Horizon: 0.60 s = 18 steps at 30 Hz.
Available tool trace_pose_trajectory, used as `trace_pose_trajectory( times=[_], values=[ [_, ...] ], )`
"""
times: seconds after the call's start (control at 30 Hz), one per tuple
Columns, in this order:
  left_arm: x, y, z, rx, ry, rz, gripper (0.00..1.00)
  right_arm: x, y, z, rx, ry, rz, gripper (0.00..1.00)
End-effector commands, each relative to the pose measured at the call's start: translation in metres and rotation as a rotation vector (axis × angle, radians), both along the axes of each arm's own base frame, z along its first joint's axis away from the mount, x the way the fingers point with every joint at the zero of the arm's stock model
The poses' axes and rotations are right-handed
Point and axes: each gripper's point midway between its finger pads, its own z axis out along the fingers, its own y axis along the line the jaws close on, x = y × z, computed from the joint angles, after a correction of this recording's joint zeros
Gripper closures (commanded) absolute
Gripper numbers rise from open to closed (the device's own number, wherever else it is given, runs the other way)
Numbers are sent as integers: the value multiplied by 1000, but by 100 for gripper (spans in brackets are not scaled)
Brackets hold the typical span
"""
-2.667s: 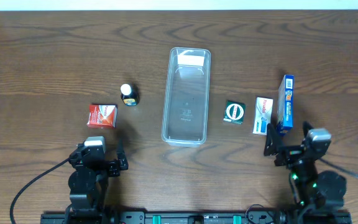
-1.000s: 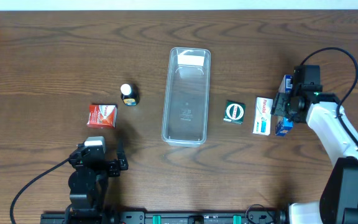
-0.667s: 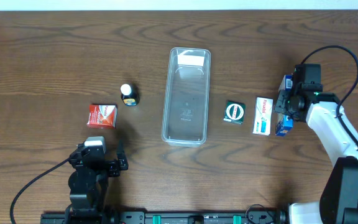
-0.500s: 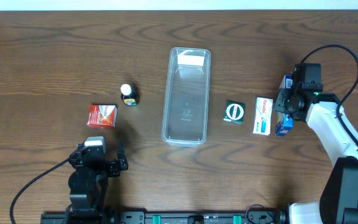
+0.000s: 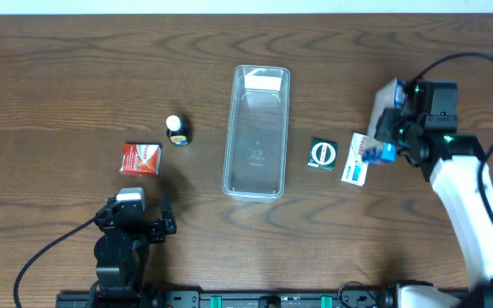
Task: Pack container
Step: 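Lift the blue box and carry it over the clear container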
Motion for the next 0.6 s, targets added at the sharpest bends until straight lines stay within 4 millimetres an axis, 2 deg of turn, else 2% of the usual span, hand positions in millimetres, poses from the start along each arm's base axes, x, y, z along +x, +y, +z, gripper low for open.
trace_pose_trajectory(
  times=[0.0, 0.13, 0.27, 0.43, 0.57],
  values=[
    [-2, 1, -9, -1, 27, 6, 2, 1, 50, 61, 131, -146, 95, 83],
    [-2, 1, -9, 0, 27, 6, 2, -5, 100, 82, 216, -200, 165, 86],
    [-2, 1, -9, 0, 27, 6, 2, -4, 156, 83, 287, -218, 243, 87],
    [-2, 1, -9, 0, 27, 6, 2, 14, 208, 67, 313, -258, 296, 85],
    [-2, 1, -9, 0, 27, 6, 2, 28, 233, 39, 335, -242, 311, 83]
  ],
)
